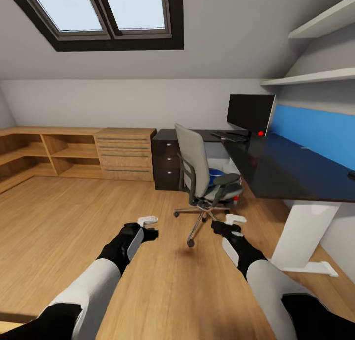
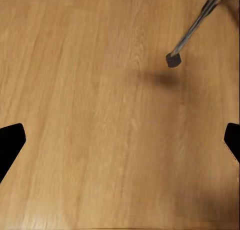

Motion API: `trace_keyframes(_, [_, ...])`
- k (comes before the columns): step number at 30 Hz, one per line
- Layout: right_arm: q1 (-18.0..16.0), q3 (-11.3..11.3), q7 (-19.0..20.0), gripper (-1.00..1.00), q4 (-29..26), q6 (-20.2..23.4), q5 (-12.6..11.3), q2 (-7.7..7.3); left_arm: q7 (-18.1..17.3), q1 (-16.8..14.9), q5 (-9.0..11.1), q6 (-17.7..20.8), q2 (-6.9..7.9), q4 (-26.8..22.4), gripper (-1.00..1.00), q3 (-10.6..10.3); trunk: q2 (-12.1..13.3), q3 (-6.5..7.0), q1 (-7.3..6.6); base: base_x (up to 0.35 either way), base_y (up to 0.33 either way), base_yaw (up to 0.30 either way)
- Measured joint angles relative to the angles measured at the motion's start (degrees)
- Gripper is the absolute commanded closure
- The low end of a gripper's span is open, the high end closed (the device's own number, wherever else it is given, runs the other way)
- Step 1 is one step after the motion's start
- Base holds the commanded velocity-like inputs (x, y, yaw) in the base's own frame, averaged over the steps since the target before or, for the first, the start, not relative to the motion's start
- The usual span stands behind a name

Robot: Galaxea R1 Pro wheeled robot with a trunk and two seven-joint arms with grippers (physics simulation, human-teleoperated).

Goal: In the bedroom, organize the workspace by keeping the computer under the desk, ensuring the monitor is on the desk, placing the keyboard on the desk next to the monitor, placing the mouse on the desk next to the keyboard, moving the folder from the swivel chair onto the desk next to the mouse, stacking the notebook on top of the folder with the pen on top of the notebook, and positioning the swivel chair next to the desk.

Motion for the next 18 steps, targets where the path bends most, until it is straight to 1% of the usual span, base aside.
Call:
trace_keyframes(1, [-0.88,0.01,-0.08,-1.00,0.34,1.70,-0.06,0.32,-0.14,-0.50,0.53,0.94,0.00,-0.15,-1.00,0.19,-0.40,-0.19,0.22,0.000,0.000,0.000])
trace_keyframes(2, [-1.85,0.15,0.04,-1.00,0.91,4.48,0.04,1.53,-0.18,-1.04,4.17,1.56,0.01,0.24,-1.00,0.66,-0.80,-0.37,0.44,0.000,0.000,0.000])
trace_keyframes(3, [-1.97,0.11,0.06,-1.00,1.04,4.79,0.11,1.81,-0.17,-1.09,4.83,1.54,0.01,0.69,-1.00,0.71,-1.20,-0.56,0.67,0.000,0.000,0.000])
trace_keyframes(4, [-2.06,0.05,0.10,-1.00,1.20,4.83,0.19,2.15,-0.16,-1.15,5.63,1.27,0.01,2.33,-1.00,0.75,-1.60,-0.74,0.89,0.000,0.000,0.000])
trace_keyframes(5, [-2.05,0.02,0.10,-1.00,1.25,4.37,0.17,2.26,-0.23,-1.17,5.89,0.58,0.01,4.18,-1.00,0.75,-2.00,-0.92,1.11,0.000,0.000,0.000])
trace_keyframes(6, [-1.97,-0.02,-0.11,-1.00,1.27,2.02,0.11,2.45,-0.40,-1.21,6.30,-4.97,0.01,10.43,-1.00,0.48,-2.40,-1.10,1.33,0.000,0.000,0.000])
trace_keyframes(7, [-1.94,-0.03,-0.14,-1.00,1.15,1.50,0.08,2.46,-0.46,-1.23,6.25,-7.57,0.00,12.50,-1.00,0.31,-2.80,-1.28,1.55,0.000,0.000,0.000])
trace_keyframes(8, [-1.89,-0.09,-0.19,-1.00,0.83,0.96,0.03,2.47,-0.47,-1.25,5.99,-13.18,0.00,14.43,-1.00,-0.01,-3.20,-1.46,1.77,0.000,0.000,0.000])
trace_keyframes(9, [-1.84,-0.11,-0.20,-1.00,0.67,0.80,-0.01,2.48,-0.45,-1.25,5.78,-16.14,-0.01,15.18,-1.00,-0.14,-3.61,-1.64,1.98,0.000,0.000,0.000])
trace_keyframes(10, [-1.61,-0.13,-0.24,-1.00,0.09,2.09,0.11,2.32,-0.42,-1.26,4.92,-22.26,0.43,16.56,-1.00,-0.39,-4.01,-1.82,2.21,0.000,0.000,0.000])
trace_keyframes(11, [-1.38,-0.12,-0.23,-1.00,-0.50,4.59,0.19,2.06,-0.43,-1.27,4.53,-24.35,1.22,17.10,-1.00,-0.49,-4.41,-2.00,2.43,0.000,0.000,0.000])
trace_keyframes(12, [-1.17,-0.13,-0.18,-1.00,-1.28,6.97,0.24,1.84,-0.42,-1.27,4.32,-25.61,1.76,17.42,-1.00,-0.56,-4.81,-2.17,2.64,0.000,0.000,0.000])
trace_keyframes(14, [-0.30,-0.13,-0.12,-1.00,-4.18,10.68,0.21,1.52,-0.40,-1.27,4.09,-26.93,2.20,17.76,-1.00,-0.63,-5.61,-2.53,3.08,0.000,0.000,0.000])
trace_keyframes(15, [2.79,-0.11,-0.08,-1.00,-10.86,14.48,0.31,1.40,-0.38,-1.27,3.99,-27.45,2.22,17.94,-1.00,-0.67,-6.02,-2.72,3.30,0.000,0.000,0.000])
trace_keyframes(16, [4.74,-0.09,-0.07,-1.00,-14.74,16.52,0.39,1.38,-0.38,-1.27,3.97,-27.54,2.14,17.99,-1.00,-0.67,-6.42,-2.89,3.52,0.000,0.000,0.000])
trace_keyframes(17, [5.80,-0.08,-0.07,-1.00,-16.86,17.63,0.44,1.37,-0.38,-1.27,3.96,-27.57,2.09,18.01,-1.00,-0.68,-6.82,-3.07,3.74,0.000,0.000,0.000])
trace_keyframes(18, [7.86,-0.07,-0.11,-1.00,-21.05,19.84,0.54,1.38,-0.36,-1.27,3.95,-27.60,2.00,18.03,-1.00,-0.68,-7.22,-3.25,3.96,0.000,0.000,0.000])
